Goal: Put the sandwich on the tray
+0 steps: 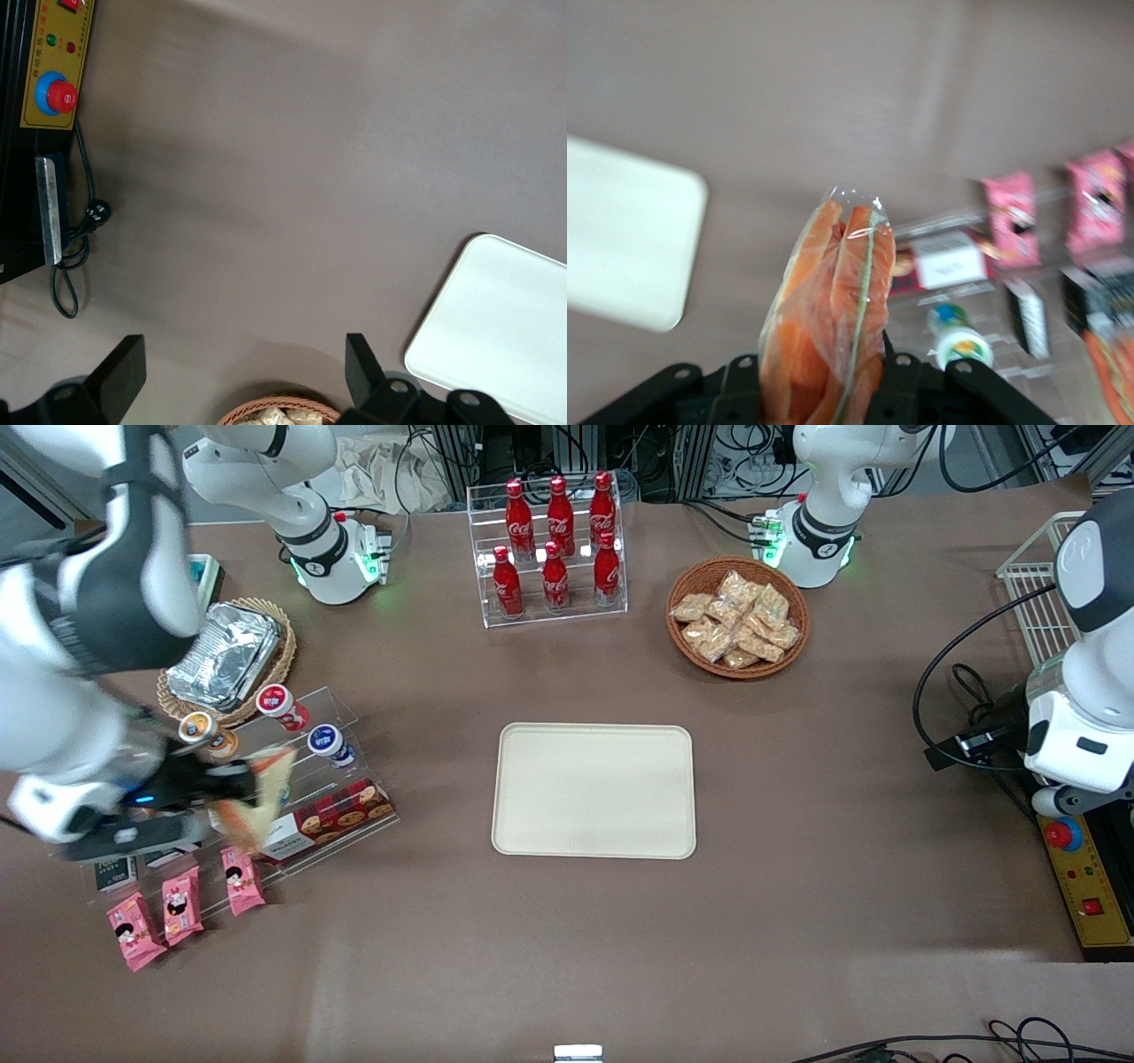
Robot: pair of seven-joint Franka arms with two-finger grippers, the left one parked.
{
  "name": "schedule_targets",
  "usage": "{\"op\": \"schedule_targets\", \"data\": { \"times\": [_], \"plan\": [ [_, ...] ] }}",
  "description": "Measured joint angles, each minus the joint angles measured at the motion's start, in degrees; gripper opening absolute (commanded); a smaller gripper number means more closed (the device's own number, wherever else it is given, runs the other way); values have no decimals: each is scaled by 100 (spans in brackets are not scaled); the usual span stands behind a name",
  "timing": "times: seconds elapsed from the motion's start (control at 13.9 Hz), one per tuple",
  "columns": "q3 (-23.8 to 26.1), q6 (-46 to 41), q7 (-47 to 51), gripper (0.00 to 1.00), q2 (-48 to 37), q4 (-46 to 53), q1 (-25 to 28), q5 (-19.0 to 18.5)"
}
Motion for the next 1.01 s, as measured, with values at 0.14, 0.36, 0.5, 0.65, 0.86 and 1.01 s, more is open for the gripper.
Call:
{"op": "schedule_targets", "data": {
  "times": [0.14, 0.36, 0.5, 0.65, 0.86, 1.01],
  "plan": [
    [506, 0, -262, 38, 5, -4, 65, -1],
    [1212, 114, -383, 38, 145, -29, 69, -1],
    [1606, 450, -425, 38, 362, -43, 145, -4],
    [1721, 845, -529, 38, 602, -52, 402, -28],
    [1743, 1463, -871, 38, 960, -68, 797, -351],
    [1751, 1816, -984, 38, 1209, -73, 1086, -753]
  ]
}}
